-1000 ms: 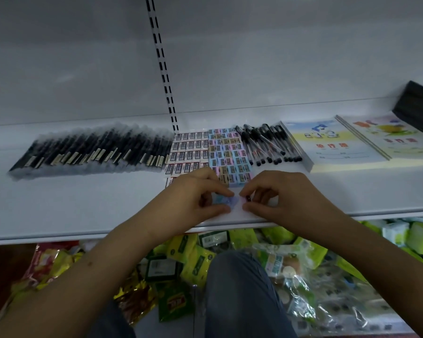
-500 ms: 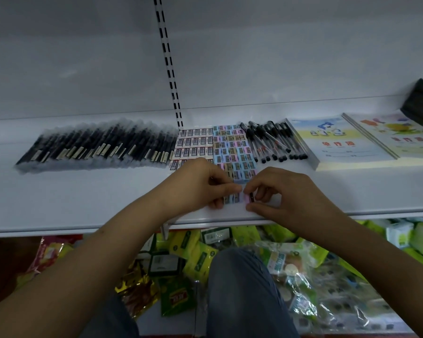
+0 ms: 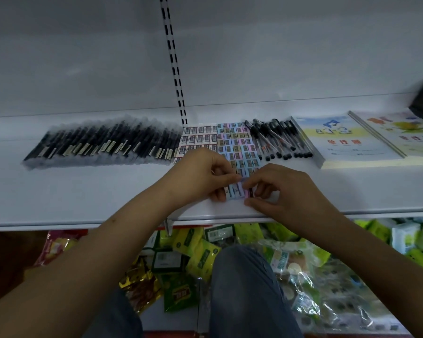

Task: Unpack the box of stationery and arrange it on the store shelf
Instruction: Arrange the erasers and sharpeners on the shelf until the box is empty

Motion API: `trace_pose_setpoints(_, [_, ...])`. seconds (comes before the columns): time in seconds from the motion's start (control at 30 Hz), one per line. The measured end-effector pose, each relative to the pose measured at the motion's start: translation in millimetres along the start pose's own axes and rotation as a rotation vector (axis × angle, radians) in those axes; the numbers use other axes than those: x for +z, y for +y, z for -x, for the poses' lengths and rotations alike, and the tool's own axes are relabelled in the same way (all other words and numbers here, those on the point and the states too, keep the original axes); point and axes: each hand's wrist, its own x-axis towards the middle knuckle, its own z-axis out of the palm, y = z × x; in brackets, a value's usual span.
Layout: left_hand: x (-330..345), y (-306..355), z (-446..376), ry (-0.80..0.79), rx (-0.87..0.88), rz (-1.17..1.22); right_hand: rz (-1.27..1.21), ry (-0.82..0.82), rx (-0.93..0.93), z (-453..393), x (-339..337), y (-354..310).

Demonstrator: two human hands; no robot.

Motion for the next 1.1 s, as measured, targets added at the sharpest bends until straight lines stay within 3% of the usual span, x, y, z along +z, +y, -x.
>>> trace_pose_setpoints(0.23, [0, -7, 15, 0.235, 0.174, -0.256, -0.019, 0.017, 0.014, 1, -2, 0])
trace_pose_setpoints(0.33, [9, -15, 30, 0.207, 0.285, -0.306, -0.027, 0.015, 0.018, 0, -1, 0])
trace_pose_setpoints(0.6, [15, -27, 26, 0.245, 0.364, -0.320, 0.040, 0.042, 0.013, -10, 7, 0])
trace_pose_setpoints(0.77, [9, -27, 29, 0.226, 0.344, -0.294, 0.192, 0.044, 0.008, -14, 9, 3])
trace_pose_setpoints(0.93, [-35, -53, 57, 0.381, 0.198, -0.330, 0.141, 0.105, -0.026, -14, 4, -4])
trace_pose_setpoints(1.1, [-51, -74, 67, 0.340, 0.045, -0.348, 0.184, -0.040, -0.144, -49, 27, -28])
